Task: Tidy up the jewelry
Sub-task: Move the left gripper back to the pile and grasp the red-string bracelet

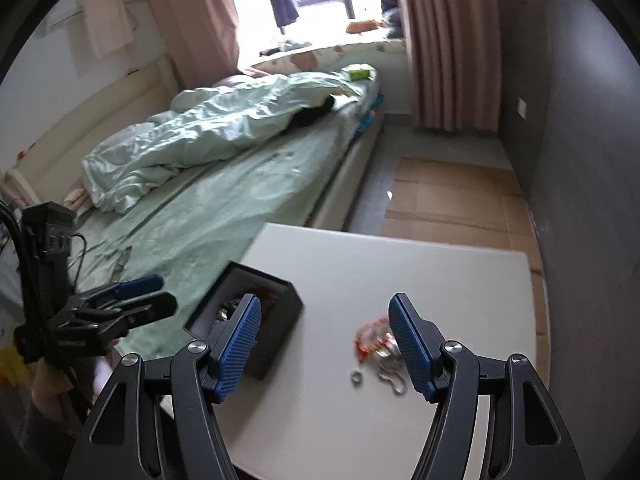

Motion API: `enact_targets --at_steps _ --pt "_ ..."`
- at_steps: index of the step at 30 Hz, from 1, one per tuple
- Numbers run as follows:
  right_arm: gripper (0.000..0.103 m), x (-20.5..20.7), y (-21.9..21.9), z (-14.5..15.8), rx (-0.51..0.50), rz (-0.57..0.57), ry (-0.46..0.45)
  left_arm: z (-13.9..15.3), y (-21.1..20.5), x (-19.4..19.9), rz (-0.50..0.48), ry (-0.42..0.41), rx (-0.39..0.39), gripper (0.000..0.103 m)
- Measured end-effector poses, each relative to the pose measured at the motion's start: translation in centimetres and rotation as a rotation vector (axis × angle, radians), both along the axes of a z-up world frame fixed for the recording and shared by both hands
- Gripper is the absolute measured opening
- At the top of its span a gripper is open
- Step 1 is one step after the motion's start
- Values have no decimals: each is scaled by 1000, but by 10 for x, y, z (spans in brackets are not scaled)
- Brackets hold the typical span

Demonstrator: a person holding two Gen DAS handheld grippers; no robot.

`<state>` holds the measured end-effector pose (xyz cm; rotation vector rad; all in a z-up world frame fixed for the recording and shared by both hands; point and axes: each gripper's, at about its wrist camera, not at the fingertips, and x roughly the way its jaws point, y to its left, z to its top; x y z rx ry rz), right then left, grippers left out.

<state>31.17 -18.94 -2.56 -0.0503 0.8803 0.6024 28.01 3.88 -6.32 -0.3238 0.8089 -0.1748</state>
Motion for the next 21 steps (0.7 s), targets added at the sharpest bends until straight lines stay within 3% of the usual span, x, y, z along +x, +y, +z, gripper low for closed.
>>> enact_targets --at_steps 3,5,12,21 --pt "73 3 -13 -8 12 -22 29 0 -13 5 -26 6 14 95" --pt "87 4 -24 -14 24 -53 41 -1 -21 10 -49 11 17 95" --pt "94 7 -63 -32 63 -141 80 -7 -57 29 -141 31 67 93" --pt "94 11 -109 -56 154 -231 123 -31 -95 62 -230 123 68 51"
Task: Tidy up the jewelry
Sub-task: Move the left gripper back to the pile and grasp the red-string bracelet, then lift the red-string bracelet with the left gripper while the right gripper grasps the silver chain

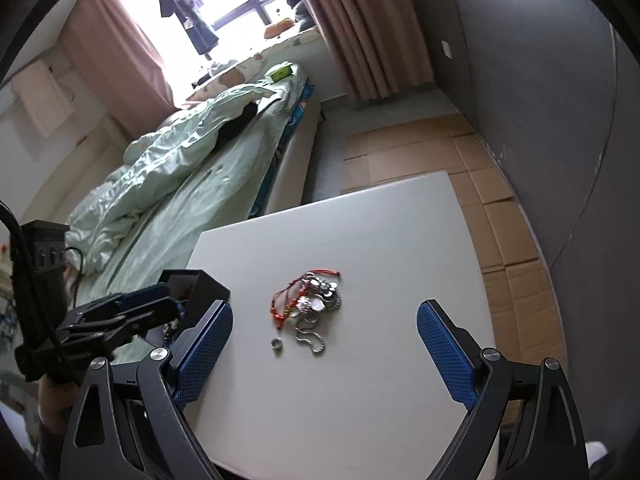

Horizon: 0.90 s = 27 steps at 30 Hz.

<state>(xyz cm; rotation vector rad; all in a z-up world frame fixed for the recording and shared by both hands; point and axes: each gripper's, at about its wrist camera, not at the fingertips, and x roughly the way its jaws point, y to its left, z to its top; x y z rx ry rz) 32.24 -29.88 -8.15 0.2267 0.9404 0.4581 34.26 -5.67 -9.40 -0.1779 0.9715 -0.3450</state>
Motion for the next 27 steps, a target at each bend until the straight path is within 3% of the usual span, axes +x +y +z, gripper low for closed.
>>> enact_targets --at_steps 3,8,18,27 --pt "92 2 -7 -8 17 -6 13 -10 -11 12 -11 38 2 37" --pt "76 6 -16 -22 27 -7 38 -24 -24 25 -31 83 28 34" --pt "76 11 -35 -46 70 -25 80 -49 -39 53 -29 154 7 30" --pt "75 15 -41 -55 95 -35 97 -68 -53 71 -33 197 44 30"
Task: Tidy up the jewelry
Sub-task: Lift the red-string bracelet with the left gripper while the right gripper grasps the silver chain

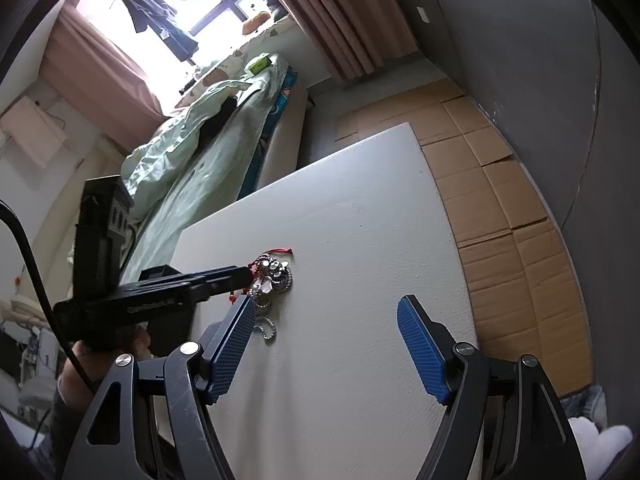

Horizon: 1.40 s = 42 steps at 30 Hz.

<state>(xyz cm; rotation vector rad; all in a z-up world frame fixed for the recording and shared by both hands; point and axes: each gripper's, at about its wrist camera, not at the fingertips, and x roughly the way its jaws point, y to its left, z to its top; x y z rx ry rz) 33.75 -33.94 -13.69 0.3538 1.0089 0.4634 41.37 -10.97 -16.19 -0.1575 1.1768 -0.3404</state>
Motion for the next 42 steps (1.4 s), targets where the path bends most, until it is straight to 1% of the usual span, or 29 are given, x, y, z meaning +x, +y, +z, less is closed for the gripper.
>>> enact_targets --at_steps 3,5,6,7,13,16,19,23,28,30,34,39,42 --pt "75 1 1 -2 2 1 6 -5 -4 2 -8 8 23 19" --pt "75 3 4 -4 1 4 11 -6 -4 2 -8 3 26 16" --pt "75 3 5 -5 1 6 13 -5 -3 2 -9 5 29 10" --pt "75 3 6 -7 1 7 16 -5 -2 3 -8 6 32 7" --pt "74 7 20 -12 10 30 31 11 8 -3 -4 -30 -8 7" --pt "65 10 28 -14 18 52 38 22 14 -6 0 -51 -23 7" --pt "62 13 38 -16 24 73 45 32 21 -10 7 -73 -33 7" --pt "51 16 50 -17 36 101 53 44 31 -16 24 -99 -50 7" --pt "44 18 65 -18 47 135 67 56 45 -25 38 -120 -77 7" --pt "44 20 71 -19 45 142 73 60 49 -28 39 -124 -88 7" --pt "43 25 81 -21 18 146 76 67 57 -33 44 -137 -101 7" --pt "44 43 94 -26 -67 134 83 77 66 -37 51 -158 -109 7" --pt "44 53 103 -29 -111 147 99 80 74 -41 65 -169 -113 7"
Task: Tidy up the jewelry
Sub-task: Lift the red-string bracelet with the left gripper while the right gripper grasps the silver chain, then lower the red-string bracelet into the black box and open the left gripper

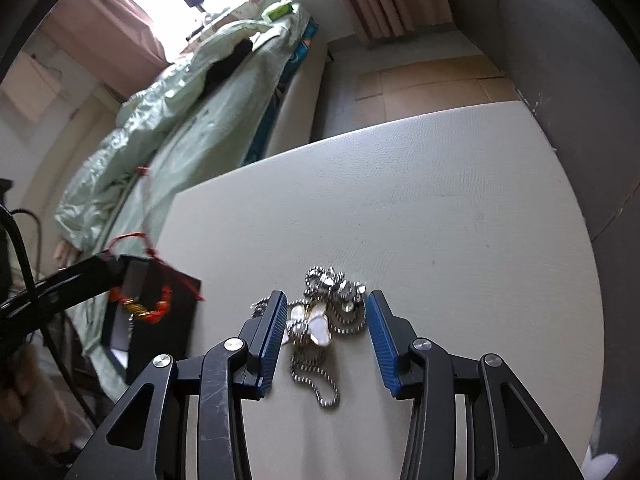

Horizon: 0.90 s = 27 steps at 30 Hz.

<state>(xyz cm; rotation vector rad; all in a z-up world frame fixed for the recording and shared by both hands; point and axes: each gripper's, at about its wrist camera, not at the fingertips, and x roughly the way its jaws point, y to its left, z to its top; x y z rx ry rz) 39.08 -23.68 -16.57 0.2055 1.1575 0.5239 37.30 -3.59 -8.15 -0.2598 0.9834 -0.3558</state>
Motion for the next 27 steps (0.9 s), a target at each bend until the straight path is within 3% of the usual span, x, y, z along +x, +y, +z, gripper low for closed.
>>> enact_targets --at_steps 7,9,10,12,19,27 --pt "44 9 20 -3 -118 59 -9 2 17 -7 38 0 -13 7" --pt "39 8 23 -2 -159 71 -17 2 21 -8 48 2 -20 7" --pt "29 7 26 -2 -199 80 -28 2 23 -9 50 3 -24 7" --pt "28 5 29 -2 -249 104 -46 2 24 -11 54 1 -27 7" --pt "27 -2 11 5 -158 90 -21 8 32 -19 63 -12 -27 7" --pt "27 -15 12 40 -94 91 -80 16 41 -29 79 -33 -31 7"
